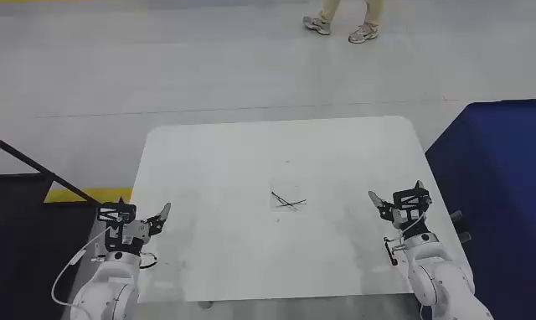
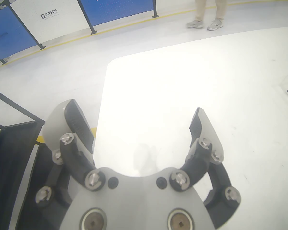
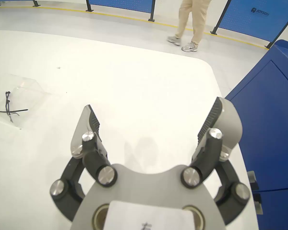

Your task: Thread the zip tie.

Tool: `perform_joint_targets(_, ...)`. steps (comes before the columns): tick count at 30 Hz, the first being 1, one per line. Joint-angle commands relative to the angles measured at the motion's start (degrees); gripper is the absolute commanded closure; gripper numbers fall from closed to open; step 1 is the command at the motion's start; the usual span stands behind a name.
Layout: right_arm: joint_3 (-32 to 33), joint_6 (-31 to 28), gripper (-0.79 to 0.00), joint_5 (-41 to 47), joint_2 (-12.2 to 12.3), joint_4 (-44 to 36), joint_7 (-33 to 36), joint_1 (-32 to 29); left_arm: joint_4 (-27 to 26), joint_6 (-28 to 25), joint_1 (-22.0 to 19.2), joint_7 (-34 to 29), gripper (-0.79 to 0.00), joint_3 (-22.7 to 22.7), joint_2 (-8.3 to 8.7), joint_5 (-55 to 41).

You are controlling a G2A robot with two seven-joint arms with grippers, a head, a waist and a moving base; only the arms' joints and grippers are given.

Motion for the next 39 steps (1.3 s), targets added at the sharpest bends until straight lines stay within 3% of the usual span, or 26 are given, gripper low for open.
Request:
perform_joint_targets(1, 0.0, 0.0, -0.785, 0.0, 0.0, 0.0, 0.0, 0.0, 0.0, 0.0, 0.0, 0.0, -0.784, 0.0, 0.0, 0.0)
perform_joint_targets(7, 1.19, -1.03, -0.785, -4.44, 0.32, -1.89, 1.05, 2.03, 0.0, 0.0, 0.0, 0.0, -0.785, 0.0, 0.0, 0.0)
perform_joint_targets(9, 0.24, -4.82, -0.785, -3.12, 0.37, -3.83, 4.45, 4.24, 0.0, 0.0, 0.0, 0.0, -0.785, 0.0, 0.0, 0.0)
perform_joint_targets(16, -7.25, -22.28, -0.785, 7.44, 0.56, -4.56, 30.33, 20.73, 0.0, 0.0, 0.0, 0.0, -0.785, 0.0, 0.0, 0.0)
perform_joint_targets(21, -12.39, -25.82, -0.785, 22.05, 0.05, 1.23, 47.88, 33.21, 0.0, 0.0, 0.0, 0.0, -0.785, 0.0, 0.0, 0.0)
perform_joint_targets(31, -12.33, -26.12, -0.785, 23.86, 0.08, 1.78, 49.73, 34.38, 0.0, 0.0, 0.0, 0.0, -0.785, 0.0, 0.0, 0.0)
perform_joint_targets(34, -12.68, -30.11, -0.785, 32.38, 0.06, 1.76, 49.77, 34.48, 0.0, 0.0, 0.0, 0.0, -0.785, 0.0, 0.0, 0.0)
perform_joint_targets(36, -14.64, -29.92, -0.785, 38.82, 0.12, 4.96, 59.01, 39.08, 0.0, 0.0, 0.0, 0.0, -0.785, 0.0, 0.0, 0.0)
perform_joint_targets(39, -22.52, -23.9, -0.785, 45.31, -0.96, 11.48, 72.6, 50.95, 0.0, 0.0, 0.0, 0.0, -0.785, 0.0, 0.0, 0.0)
